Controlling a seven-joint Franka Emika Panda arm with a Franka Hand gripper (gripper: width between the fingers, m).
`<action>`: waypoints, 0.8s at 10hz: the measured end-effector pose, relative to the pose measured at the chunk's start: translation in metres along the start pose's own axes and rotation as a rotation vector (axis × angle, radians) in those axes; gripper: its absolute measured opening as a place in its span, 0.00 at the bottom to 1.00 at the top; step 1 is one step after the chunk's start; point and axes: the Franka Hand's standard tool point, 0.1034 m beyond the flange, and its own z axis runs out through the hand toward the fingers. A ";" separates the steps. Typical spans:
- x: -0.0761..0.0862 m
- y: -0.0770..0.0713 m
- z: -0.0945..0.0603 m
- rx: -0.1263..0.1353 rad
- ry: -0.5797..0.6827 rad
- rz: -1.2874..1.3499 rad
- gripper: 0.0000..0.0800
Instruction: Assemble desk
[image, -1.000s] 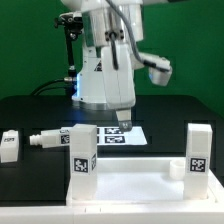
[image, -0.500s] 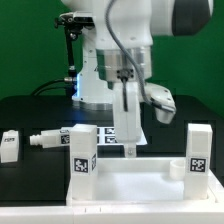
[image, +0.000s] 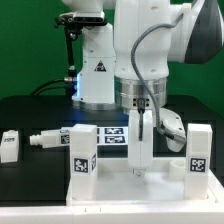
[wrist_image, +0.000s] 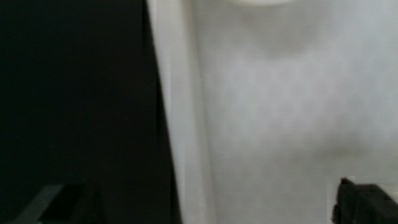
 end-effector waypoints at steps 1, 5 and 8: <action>0.002 -0.004 -0.006 0.009 -0.004 0.003 0.81; 0.006 0.002 0.000 0.026 0.009 0.008 0.81; 0.007 0.010 0.005 0.015 0.017 0.003 0.67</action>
Offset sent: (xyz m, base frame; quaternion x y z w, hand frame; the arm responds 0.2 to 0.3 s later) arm 0.0000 0.0000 0.0000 0.0000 0.0000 0.0000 1.0000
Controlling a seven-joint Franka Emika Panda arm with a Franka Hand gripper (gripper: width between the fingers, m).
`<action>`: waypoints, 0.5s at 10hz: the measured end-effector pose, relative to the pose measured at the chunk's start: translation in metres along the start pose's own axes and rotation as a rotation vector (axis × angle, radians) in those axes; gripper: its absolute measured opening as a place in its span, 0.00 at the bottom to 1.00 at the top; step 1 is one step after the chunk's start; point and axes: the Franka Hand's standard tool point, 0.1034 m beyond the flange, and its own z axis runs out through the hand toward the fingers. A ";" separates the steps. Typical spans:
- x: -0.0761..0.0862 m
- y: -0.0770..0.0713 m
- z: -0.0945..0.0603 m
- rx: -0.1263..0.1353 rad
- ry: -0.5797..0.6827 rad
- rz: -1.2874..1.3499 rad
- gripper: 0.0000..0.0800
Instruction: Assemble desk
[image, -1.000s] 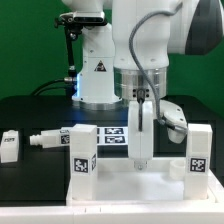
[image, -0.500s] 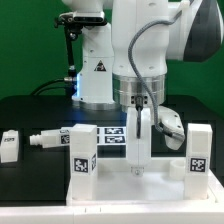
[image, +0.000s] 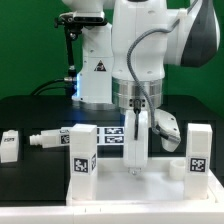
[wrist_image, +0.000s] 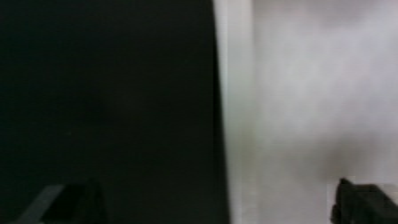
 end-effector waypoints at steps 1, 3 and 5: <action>0.000 0.000 0.001 -0.001 0.001 0.000 0.67; 0.000 0.001 0.001 -0.002 0.001 0.000 0.27; 0.000 0.001 0.001 -0.002 0.001 -0.009 0.08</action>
Offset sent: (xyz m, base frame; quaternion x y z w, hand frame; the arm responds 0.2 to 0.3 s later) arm 0.0000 0.0000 0.0000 0.0000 0.0000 0.0000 1.0000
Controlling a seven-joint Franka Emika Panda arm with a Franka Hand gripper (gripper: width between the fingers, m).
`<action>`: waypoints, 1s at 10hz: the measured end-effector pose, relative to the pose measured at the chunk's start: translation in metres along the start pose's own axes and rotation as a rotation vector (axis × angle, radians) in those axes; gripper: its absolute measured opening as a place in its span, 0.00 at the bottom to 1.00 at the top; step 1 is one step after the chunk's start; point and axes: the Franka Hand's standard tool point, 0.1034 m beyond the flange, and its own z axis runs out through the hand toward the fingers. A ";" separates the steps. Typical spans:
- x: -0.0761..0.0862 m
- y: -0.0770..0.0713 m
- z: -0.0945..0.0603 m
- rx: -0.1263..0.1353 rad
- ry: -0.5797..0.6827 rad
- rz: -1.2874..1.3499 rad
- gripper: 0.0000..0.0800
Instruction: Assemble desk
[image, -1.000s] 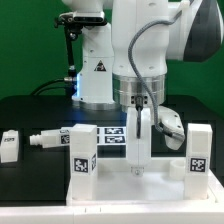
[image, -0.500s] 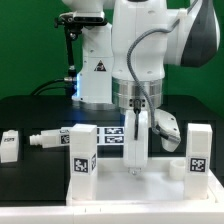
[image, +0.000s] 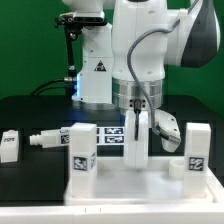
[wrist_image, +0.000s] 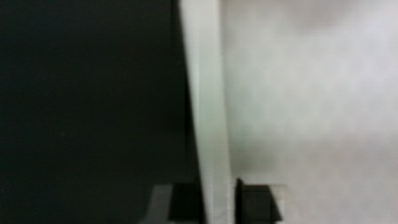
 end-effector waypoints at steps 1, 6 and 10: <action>0.000 0.000 0.000 0.000 0.000 -0.002 0.08; 0.000 0.002 -0.040 -0.008 -0.053 -0.049 0.07; 0.009 0.008 -0.048 -0.005 -0.047 -0.225 0.07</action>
Offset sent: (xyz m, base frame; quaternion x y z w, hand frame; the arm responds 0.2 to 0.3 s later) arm 0.0039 -0.0077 0.0405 0.0050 0.0011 0.0069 1.0000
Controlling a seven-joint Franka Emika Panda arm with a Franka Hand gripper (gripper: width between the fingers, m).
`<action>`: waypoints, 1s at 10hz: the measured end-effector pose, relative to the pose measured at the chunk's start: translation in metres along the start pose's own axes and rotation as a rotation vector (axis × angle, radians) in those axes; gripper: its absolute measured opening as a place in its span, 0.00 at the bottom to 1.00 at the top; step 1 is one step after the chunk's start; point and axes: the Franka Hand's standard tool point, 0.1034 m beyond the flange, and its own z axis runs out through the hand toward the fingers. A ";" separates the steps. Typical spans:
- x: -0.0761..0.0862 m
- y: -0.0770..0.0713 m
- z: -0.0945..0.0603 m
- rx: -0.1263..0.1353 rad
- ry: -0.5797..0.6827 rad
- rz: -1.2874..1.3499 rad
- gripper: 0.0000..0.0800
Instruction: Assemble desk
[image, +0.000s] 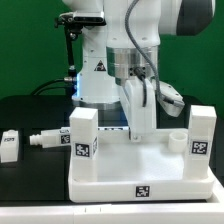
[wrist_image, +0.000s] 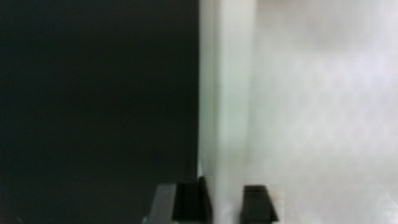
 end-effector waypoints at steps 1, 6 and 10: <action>0.006 -0.001 -0.005 -0.008 0.013 -0.102 0.07; 0.020 -0.017 -0.057 0.010 0.068 -0.735 0.08; 0.034 -0.040 -0.051 0.011 0.148 -1.287 0.08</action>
Offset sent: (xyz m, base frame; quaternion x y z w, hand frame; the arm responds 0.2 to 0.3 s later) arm 0.0145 -0.0263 0.0686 -0.0005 0.1104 -0.3633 0.9251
